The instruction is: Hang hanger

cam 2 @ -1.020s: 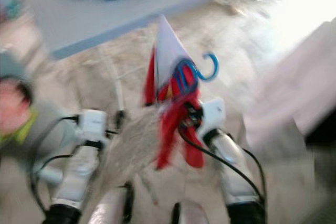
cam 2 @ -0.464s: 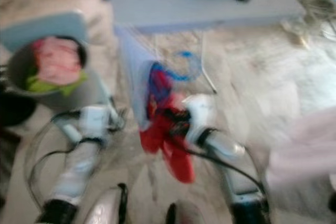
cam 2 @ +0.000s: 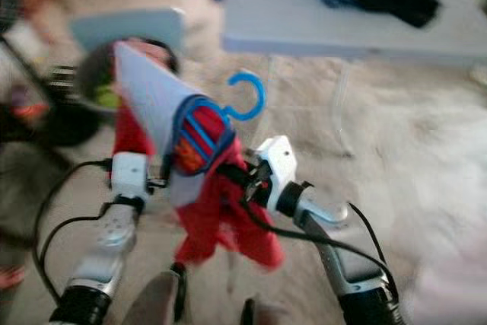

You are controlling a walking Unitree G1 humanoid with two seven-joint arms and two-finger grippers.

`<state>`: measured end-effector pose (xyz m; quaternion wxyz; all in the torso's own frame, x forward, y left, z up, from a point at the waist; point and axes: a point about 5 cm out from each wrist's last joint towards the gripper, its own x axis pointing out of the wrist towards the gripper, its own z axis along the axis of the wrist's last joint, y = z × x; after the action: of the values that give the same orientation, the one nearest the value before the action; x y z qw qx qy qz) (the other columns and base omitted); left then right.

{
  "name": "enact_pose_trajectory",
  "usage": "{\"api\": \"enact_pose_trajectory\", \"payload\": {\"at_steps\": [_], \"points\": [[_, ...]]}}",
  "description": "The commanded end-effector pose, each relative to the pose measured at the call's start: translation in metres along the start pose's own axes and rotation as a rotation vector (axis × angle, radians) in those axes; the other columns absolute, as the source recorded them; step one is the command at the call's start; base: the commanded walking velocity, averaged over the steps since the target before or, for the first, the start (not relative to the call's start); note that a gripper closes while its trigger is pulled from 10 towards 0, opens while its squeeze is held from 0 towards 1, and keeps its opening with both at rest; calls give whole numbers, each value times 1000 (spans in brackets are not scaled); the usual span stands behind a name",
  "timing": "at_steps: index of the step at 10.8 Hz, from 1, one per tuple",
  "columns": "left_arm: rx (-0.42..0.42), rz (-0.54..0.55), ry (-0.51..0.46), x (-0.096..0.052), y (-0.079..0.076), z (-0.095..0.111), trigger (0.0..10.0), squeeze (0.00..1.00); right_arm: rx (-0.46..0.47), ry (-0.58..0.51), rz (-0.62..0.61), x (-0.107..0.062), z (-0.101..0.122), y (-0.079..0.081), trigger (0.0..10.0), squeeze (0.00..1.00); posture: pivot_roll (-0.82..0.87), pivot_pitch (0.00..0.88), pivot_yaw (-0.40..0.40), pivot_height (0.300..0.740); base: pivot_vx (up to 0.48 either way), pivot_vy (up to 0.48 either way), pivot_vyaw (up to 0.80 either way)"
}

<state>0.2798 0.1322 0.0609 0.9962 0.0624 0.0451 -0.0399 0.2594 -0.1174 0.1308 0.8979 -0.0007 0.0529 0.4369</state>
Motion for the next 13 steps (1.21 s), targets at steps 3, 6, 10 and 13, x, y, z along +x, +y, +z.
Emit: {"api": "enact_pose_trajectory", "payload": {"at_steps": [3, 6, 10, 13], "points": [[-7, -28, 8, -3, -7, -3, 10000, 0, 0, -61, -419, -14, -11, -37, 10000, 0, -12, 178, -61, 740, 0, 0, 0], [1, -33, -2, 0, -6, 0, 10000, 0, 23, -69, -399, -15, -13, -34, 10000, 0, -19, 177, -51, 740, 0, 0, 0], [1, -26, -22, 8, -6, 7, 10000, 0, 73, 43, -101, -13, -23, -1, 10000, 0, -21, 177, -56, 740, 0, 0, 0], [-4, -21, -31, 15, -8, 10, 10000, 0, 144, 1, 75, -10, -1, 20, 10000, 0, -30, 173, -55, 740, 0, 0, 0]]}}
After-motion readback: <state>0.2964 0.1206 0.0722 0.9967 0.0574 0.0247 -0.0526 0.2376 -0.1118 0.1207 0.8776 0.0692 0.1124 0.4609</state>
